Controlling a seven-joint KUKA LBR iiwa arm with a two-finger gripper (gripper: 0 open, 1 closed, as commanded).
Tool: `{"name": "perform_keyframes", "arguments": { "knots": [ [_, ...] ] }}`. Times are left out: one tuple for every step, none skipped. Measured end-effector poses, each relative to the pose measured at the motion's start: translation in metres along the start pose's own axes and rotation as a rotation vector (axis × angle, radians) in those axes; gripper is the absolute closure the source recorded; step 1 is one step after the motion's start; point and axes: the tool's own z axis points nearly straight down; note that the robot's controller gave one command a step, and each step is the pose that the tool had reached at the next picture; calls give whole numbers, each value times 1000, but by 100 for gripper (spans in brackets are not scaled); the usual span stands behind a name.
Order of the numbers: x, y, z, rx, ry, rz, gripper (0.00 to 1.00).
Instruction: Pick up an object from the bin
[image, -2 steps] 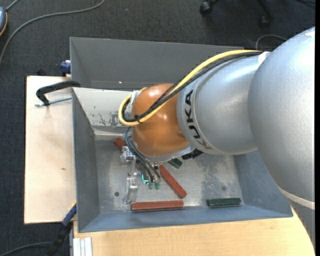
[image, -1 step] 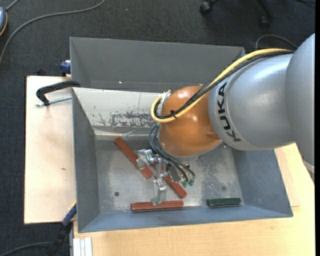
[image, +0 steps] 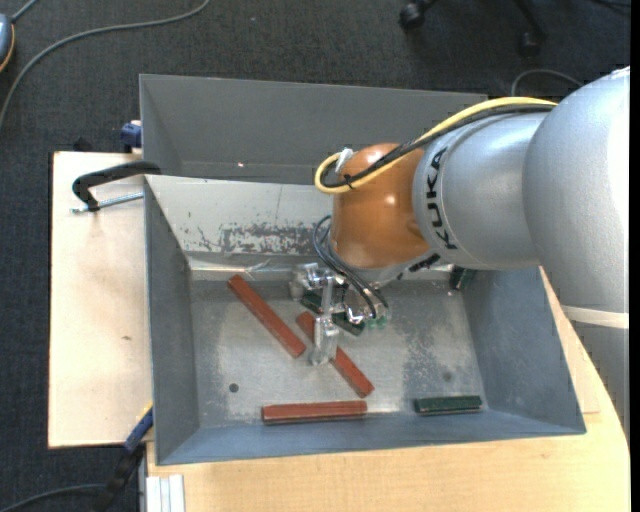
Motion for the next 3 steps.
{"name": "perform_keyframes", "arguments": {
  "knots": [
    [19,-70,-3,1,4,-433,0],
    [19,-66,-3,-3,3,-436,100],
    [76,-66,-3,-4,4,-575,100]
  ]
}}
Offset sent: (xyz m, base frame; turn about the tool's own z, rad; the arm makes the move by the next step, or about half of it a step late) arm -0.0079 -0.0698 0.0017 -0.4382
